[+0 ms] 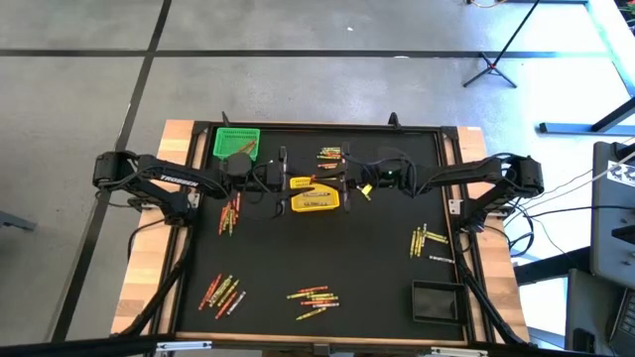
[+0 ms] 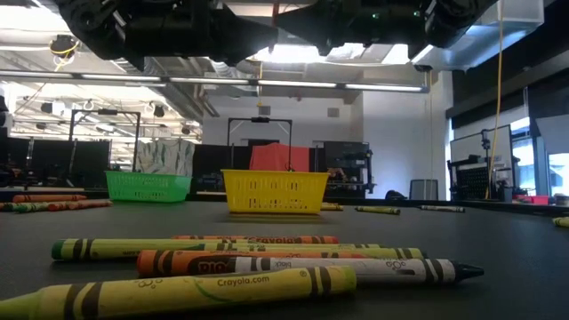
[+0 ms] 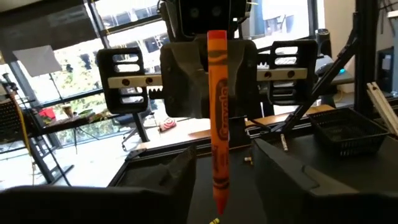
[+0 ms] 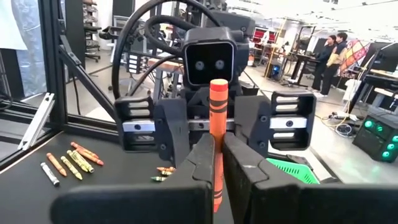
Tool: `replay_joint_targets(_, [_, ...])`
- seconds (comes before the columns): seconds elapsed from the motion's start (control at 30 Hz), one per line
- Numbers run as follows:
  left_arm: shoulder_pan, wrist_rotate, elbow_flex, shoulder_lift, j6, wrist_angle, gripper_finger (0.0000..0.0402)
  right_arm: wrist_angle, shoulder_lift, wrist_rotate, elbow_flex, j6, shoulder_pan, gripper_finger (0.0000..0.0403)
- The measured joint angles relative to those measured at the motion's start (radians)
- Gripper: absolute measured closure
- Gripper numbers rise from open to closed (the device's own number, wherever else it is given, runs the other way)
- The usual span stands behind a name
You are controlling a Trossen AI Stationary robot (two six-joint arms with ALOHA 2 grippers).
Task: Sort crayons
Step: Put the orange crayon into the green bin
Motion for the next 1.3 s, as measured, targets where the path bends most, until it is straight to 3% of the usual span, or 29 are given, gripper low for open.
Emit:
replay_joint_targets(0.33, [0.001,-0.002,0.000,0.000,0.000,0.014,0.0391,-0.002,0.000,0.000,0.000,0.012,0.000,0.0384])
replay_joint_targets(0.47, [0.001,-0.002,0.000,0.000,0.021,0.016,0.0394,-0.001,0.000,0.000,0.000,0.052,0.000,0.0374])
replay_joint_targets(0.6, [0.002,-0.002,0.000,0.000,0.025,0.015,0.0397,-0.014,-0.001,0.000,0.000,0.044,0.000,0.0335])
replay_joint_targets(0.83, [0.007,-0.015,0.000,-0.007,0.018,-0.099,0.0395,-0.344,-0.098,0.021,-0.001,-0.015,0.000,0.0303])
replay_joint_targets(1.07, [0.053,-0.224,0.001,-0.088,0.020,-0.325,0.0394,-0.809,-0.246,0.168,-0.001,0.006,0.000,0.0302])
replay_joint_targets(1.3, [0.160,-0.518,0.000,-0.194,-0.041,-0.667,0.0394,-0.990,-0.267,0.290,-0.001,0.073,0.000,0.0301])
